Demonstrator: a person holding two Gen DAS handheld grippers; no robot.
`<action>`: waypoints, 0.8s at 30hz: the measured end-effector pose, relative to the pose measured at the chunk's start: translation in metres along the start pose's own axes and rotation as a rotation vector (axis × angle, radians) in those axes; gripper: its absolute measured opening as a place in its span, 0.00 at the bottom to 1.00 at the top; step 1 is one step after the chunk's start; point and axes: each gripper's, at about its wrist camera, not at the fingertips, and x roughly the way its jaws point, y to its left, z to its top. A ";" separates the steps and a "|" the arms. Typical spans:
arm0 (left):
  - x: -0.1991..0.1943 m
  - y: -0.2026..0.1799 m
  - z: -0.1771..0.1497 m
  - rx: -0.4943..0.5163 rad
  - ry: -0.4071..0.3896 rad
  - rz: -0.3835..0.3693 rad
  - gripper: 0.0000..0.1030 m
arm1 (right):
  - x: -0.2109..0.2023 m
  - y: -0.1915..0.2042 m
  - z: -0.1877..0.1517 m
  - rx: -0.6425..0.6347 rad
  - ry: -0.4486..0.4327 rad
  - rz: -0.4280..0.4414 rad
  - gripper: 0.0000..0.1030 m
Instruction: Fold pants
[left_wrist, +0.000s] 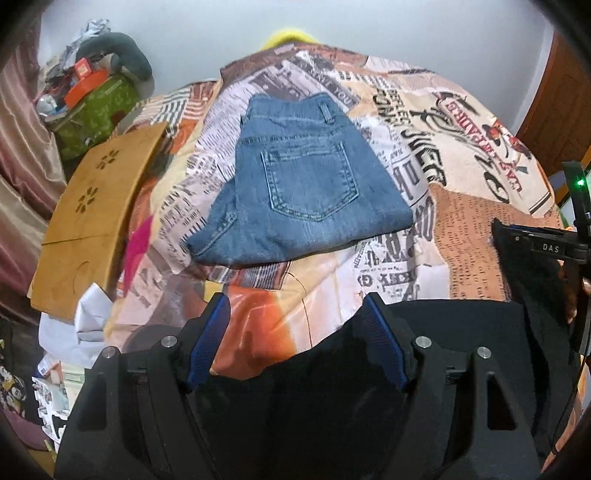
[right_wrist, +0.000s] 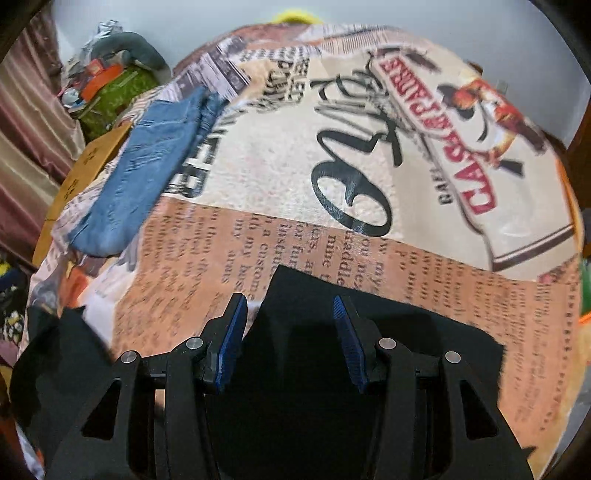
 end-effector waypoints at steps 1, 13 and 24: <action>0.003 -0.002 0.001 -0.001 0.006 0.000 0.71 | 0.002 0.000 0.000 0.000 -0.005 0.006 0.45; 0.010 -0.016 -0.009 0.001 0.060 -0.020 0.71 | -0.008 -0.001 -0.007 -0.041 -0.014 -0.065 0.09; -0.015 -0.042 -0.034 0.045 0.103 -0.051 0.71 | -0.138 -0.027 -0.028 0.031 -0.220 -0.045 0.07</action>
